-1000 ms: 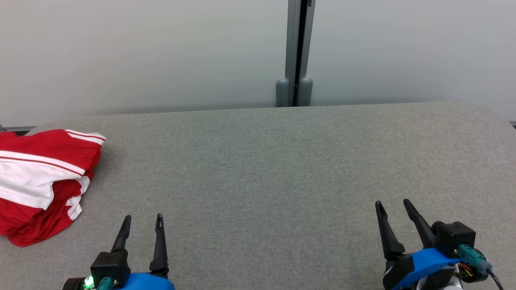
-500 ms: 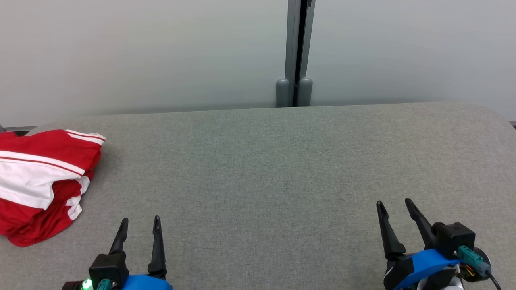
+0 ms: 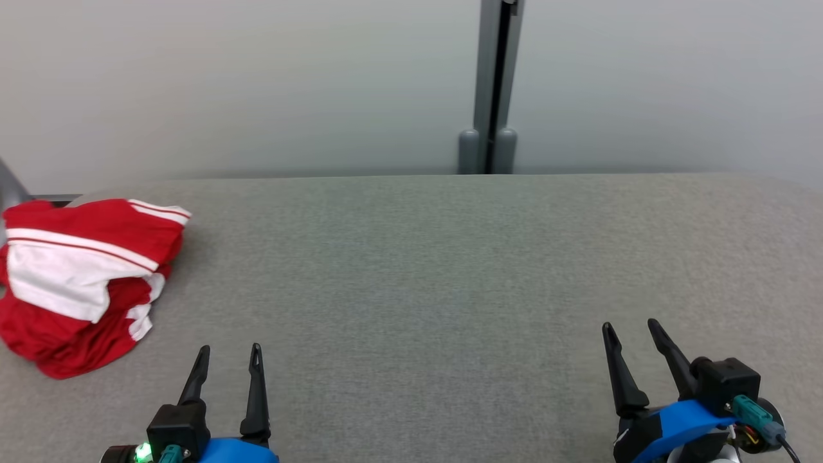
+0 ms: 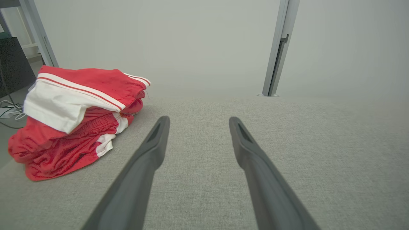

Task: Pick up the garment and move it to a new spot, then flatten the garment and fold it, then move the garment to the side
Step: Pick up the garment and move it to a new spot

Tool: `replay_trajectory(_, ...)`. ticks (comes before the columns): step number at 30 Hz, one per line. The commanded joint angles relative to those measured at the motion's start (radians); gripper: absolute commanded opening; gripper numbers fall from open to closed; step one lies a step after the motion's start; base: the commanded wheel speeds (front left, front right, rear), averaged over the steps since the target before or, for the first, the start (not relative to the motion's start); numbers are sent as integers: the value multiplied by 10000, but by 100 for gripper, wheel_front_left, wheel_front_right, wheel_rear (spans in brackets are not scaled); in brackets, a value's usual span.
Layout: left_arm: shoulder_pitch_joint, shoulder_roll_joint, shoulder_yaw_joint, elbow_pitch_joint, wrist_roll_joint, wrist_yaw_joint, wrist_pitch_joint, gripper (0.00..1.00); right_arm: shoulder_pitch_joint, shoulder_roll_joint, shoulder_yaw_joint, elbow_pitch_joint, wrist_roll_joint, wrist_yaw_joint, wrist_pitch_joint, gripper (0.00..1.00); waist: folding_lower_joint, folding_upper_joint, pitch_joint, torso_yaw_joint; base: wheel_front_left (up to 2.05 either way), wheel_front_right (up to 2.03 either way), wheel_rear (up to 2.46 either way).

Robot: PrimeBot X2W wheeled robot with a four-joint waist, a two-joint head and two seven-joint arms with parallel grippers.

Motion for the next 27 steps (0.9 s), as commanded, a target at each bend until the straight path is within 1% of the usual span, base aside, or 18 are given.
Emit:
replay_trajectory(1, -21, 54, -41, -48, 64, 29, -29, 100, 152, -52, -15, 5, 10, 25, -58, 100, 0, 0, 10, 209, 0, 0, 0)
replay_trajectory(5, 79, 122, -58, -131, 78, 104, 13, 100, 213, -52, 7, -75, 16, 25, -85, 100, 0, 0, -12, 796, 0, 0, 0)
replay_trajectory(12, 119, 174, 5, -306, 23, 274, 89, 100, 253, -52, 55, -184, -99, 26, -151, 100, 0, 0, 40, 2068, 0, 0, 0)
replay_trajectory(15, 81, 333, 102, -286, -75, 215, 135, 100, 228, -50, 60, -171, -100, 26, -190, 100, 0, 0, 28, 2552, 0, 0, 0)
replay_trajectory(18, 170, 277, 56, -379, -13, 336, 117, 100, 224, -52, 77, -136, -99, 26, -232, 100, 0, 0, 0, 2977, 0, 0, 0)
replay_trajectory(22, 264, 336, 74, -497, -35, 433, 154, 100, 231, -52, 117, -100, -68, 26, -245, 100, 0, 0, -11, 3425, 0, 0, 0)
replay_trajectory(27, 362, 406, 134, -603, -109, 503, 190, 100, 209, -52, 192, -28, -18, 26, -268, 100, 0, 0, -27, 3744, 0, 0, 0)
